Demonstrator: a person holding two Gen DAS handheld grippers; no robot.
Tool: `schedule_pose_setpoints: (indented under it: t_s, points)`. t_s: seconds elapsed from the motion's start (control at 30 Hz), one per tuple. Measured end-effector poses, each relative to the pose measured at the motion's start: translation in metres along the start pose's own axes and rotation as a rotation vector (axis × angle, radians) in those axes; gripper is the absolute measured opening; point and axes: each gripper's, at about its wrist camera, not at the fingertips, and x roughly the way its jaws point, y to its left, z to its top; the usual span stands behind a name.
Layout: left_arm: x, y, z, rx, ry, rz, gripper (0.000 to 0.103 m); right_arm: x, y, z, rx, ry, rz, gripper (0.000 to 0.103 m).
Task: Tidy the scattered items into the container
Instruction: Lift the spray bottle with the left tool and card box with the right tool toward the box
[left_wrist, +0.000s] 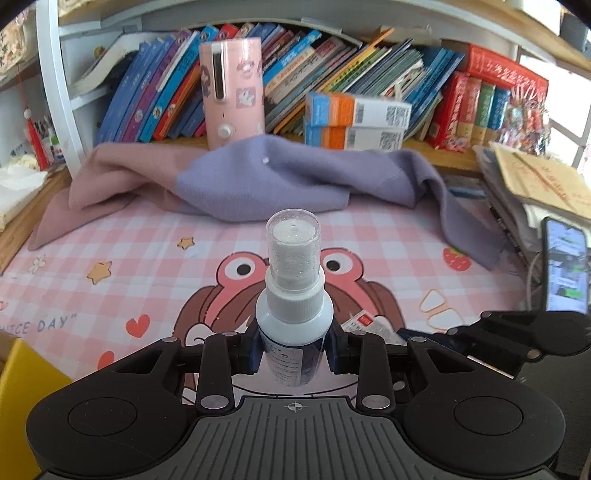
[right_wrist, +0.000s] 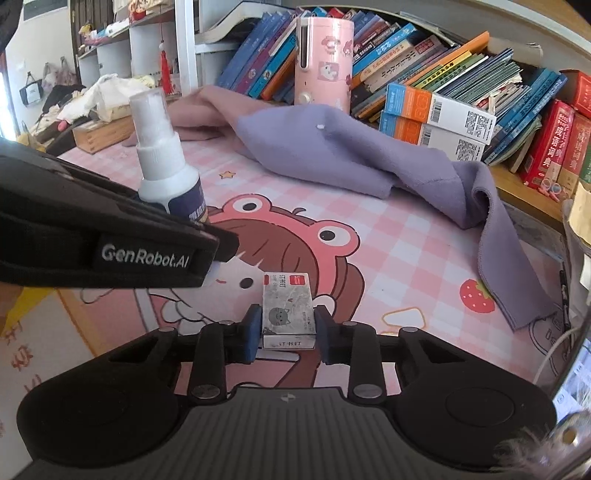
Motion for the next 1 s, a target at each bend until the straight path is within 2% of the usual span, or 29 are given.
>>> schedule_pose_setpoints:
  t_s: [0.47,1.0]
  points:
    - [-0.069,0.009,-0.016,-0.010,-0.046,-0.036,0.031,-0.051,0.022,-0.010,0.040,-0.012,-0.021,0.028]
    - [-0.142,0.025,-0.064,0.008,-0.064,-0.186,0.031,-0.135,0.063,-0.030,0.093,-0.044,-0.128,0.028]
